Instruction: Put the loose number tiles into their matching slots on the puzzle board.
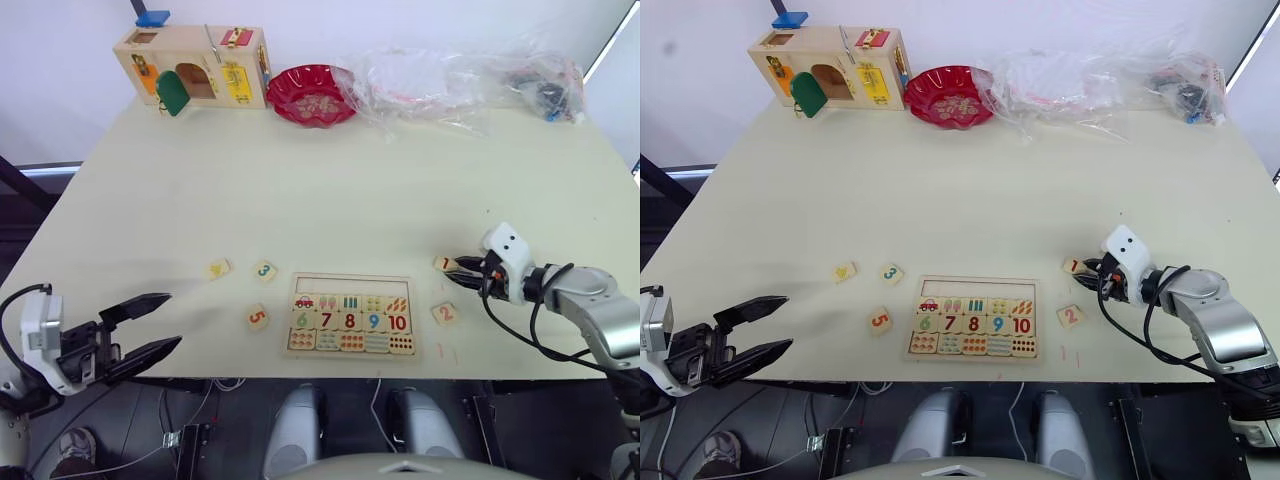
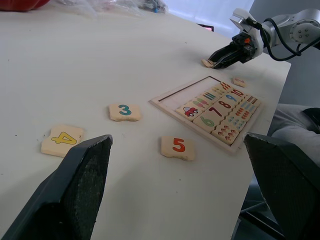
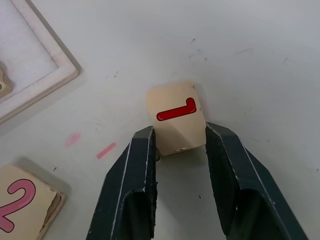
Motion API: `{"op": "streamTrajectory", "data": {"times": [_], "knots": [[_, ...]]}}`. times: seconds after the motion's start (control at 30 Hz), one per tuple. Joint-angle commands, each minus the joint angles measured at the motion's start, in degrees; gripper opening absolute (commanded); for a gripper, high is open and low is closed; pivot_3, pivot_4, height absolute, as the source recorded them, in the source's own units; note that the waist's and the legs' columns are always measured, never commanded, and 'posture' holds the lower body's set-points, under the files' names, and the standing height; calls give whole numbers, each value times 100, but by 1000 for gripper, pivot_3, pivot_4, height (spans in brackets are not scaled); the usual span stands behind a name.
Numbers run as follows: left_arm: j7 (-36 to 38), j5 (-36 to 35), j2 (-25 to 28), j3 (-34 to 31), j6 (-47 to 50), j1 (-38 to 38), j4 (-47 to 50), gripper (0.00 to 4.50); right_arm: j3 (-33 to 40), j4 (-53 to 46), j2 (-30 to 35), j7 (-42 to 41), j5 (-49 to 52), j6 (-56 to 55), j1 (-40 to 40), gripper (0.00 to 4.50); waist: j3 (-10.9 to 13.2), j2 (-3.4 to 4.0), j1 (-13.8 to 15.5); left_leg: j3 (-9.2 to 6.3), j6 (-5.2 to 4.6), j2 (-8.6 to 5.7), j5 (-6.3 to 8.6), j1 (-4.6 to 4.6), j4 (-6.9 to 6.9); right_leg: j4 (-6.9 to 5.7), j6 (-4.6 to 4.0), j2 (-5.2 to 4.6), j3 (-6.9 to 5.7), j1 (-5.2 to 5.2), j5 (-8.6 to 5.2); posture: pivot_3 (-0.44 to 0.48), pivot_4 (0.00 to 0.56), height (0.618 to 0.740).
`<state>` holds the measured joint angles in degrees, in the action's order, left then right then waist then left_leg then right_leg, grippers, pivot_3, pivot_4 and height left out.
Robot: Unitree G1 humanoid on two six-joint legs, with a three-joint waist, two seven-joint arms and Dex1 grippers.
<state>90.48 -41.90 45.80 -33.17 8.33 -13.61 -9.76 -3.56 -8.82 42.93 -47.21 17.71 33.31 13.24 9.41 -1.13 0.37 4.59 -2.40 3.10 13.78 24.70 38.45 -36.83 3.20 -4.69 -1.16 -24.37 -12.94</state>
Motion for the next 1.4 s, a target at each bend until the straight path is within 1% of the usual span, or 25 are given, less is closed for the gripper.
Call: {"op": "streamTrajectory", "data": {"times": [0.03,0.1,0.2,0.3,0.37,0.43,0.53,0.6,0.67,0.73,0.87,1.03,1.13,1.4], "knots": [[188,-96,-21,-65,-56,-21,68,4500,115,-487,163,-63,13,106,184,883,0,0,-2,0,0,0,0,0,0,0,0,0,0,0,0,0,150,740],[176,-103,-33,-70,-50,-24,92,4500,41,-875,272,-103,94,467,447,883,2,4,-11,-1,0,0,0,0,0,-1,0,0,2,-1,0,0,150,740],[162,-105,-34,-72,-41,-13,110,4500,-121,-1352,342,-191,489,1503,993,883,1,2,-67,-22,0,5,0,-1,2,-3,-4,2,4,-3,3,0,150,740],[143,-102,-26,-65,-34,18,117,4500,-756,-1746,559,-115,238,2353,1901,883,3,6,-109,-29,0,9,0,-1,2,-3,-8,3,0,-3,5,0,150,740],[146,-95,-16,-53,-36,48,101,4500,-1037,-1719,380,-138,399,2988,2707,883,4,6,-130,-29,1,12,0,2,2,-4,-11,2,2,-12,6,0,150,740],[146,-81,-8,-32,-35,89,82,4500,-1249,-1602,188,-128,472,3360,3243,883,5,8,-152,-18,0,14,0,6,0,-7,-19,-1,11,-29,12,0,150,740],[140,-57,-2,9,-20,169,64,4500,-1555,-1320,-313,28,522,3951,4019,883,1,2,-147,-18,1,14,0,7,-5,-10,-23,1,3,-33,14,0,150,740],[144,-49,3,20,-17,199,58,4500,-2230,-1322,-426,149,268,4199,4599,883,2,4,-137,-16,2,14,0,11,-5,-10,-23,0,1,-35,14,0,150,740],[141,-45,7,27,-11,211,67,4500,-2923,-1211,-553,100,157,4423,5208,883,5,8,-145,-7,2,14,0,16,-5,-10,-23,-5,4,-44,14,0,150,740],[128,-47,6,31,2,210,94,4500,-3183,-929,-905,76,261,4689,5628,883,4,7,-161,-2,2,11,0,17,-5,-12,-23,-7,5,-48,14,0,150,740],[99,-51,4,63,32,214,158,4500,-3339,-321,-1711,197,368,5023,6056,883,-2,-3,-202,-1,2,12,0,17,-6,-14,-23,-5,1,-46,15,0,150,740],[73,-66,38,104,103,235,215,4500,-3677,321,-2420,294,343,5123,6256,883,-3,-6,-258,4,2,8,-1,15,-5,-18,-22,-9,-2,-41,16,0,150,740],[53,-65,50,106,136,253,233,4500,-3814,444,-2674,310,383,5163,6290,883,-3,-6,-279,5,5,12,-2,15,-5,-27,-22,-1,-5,-43,17,0,150,740],[-59,-64,19,101,240,211,394,4500,-4098,666,-3009,296,348,4944,6223,883,-3,-5,-280,6,9,12,-4,15,-5,-29,-22,-2,-11,-42,17,0,150,740]]}}
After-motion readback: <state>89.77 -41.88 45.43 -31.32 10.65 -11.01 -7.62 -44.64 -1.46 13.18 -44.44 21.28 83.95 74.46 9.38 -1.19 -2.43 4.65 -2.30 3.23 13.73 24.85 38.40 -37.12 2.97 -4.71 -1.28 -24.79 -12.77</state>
